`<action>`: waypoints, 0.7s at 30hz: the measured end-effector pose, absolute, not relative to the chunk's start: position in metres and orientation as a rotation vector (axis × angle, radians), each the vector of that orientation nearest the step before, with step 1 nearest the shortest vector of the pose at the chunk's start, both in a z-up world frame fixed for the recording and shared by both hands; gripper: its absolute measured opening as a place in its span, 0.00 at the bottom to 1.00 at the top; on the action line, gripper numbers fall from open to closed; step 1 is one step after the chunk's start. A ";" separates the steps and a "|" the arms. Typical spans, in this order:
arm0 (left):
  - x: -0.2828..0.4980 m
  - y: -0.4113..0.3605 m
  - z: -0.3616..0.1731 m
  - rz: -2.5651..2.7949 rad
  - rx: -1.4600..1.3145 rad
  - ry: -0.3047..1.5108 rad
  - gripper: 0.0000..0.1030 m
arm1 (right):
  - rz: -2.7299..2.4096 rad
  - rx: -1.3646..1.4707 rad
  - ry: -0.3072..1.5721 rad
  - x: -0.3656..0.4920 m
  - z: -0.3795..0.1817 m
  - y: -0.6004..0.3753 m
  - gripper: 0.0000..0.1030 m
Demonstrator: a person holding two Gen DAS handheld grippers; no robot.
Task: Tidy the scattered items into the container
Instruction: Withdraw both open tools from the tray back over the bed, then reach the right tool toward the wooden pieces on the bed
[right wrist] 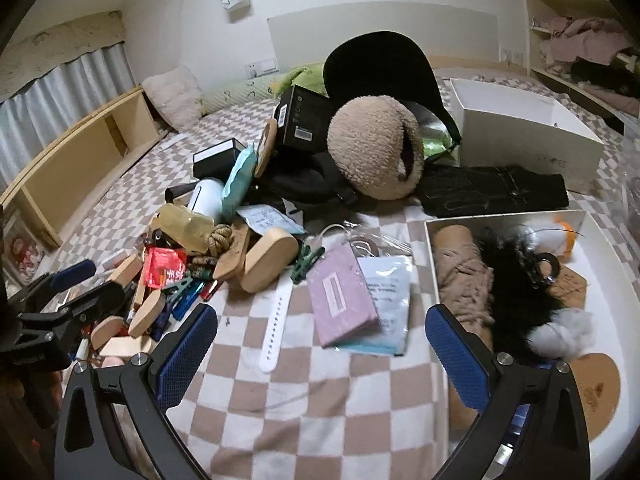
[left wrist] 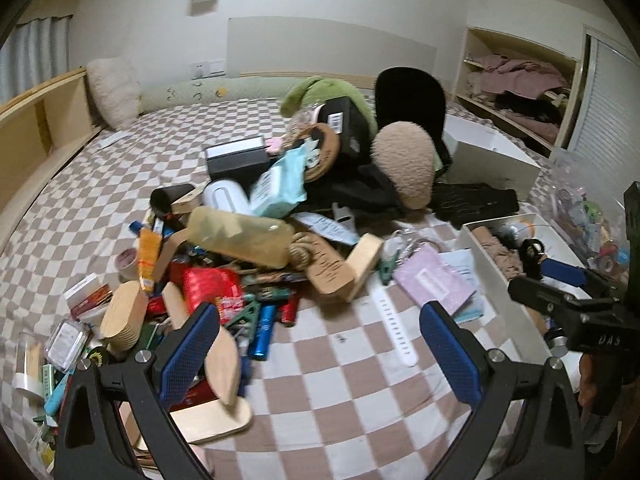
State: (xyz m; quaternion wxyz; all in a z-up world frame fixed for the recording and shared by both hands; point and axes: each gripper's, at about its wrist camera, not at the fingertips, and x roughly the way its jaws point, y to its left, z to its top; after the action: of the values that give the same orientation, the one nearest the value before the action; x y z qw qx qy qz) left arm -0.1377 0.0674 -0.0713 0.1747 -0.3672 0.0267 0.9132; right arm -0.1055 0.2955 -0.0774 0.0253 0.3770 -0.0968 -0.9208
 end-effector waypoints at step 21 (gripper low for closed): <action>-0.144 0.043 -0.116 2.631 -1.080 0.003 0.98 | -2.836 1.179 -0.149 -0.117 -0.125 0.267 1.00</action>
State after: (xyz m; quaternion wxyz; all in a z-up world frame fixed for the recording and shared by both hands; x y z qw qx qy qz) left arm -0.1436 0.0433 -0.1161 0.1483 -0.3755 0.0009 0.9149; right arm -0.1170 0.2675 -0.1249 0.0335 0.3834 -0.0483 -0.9217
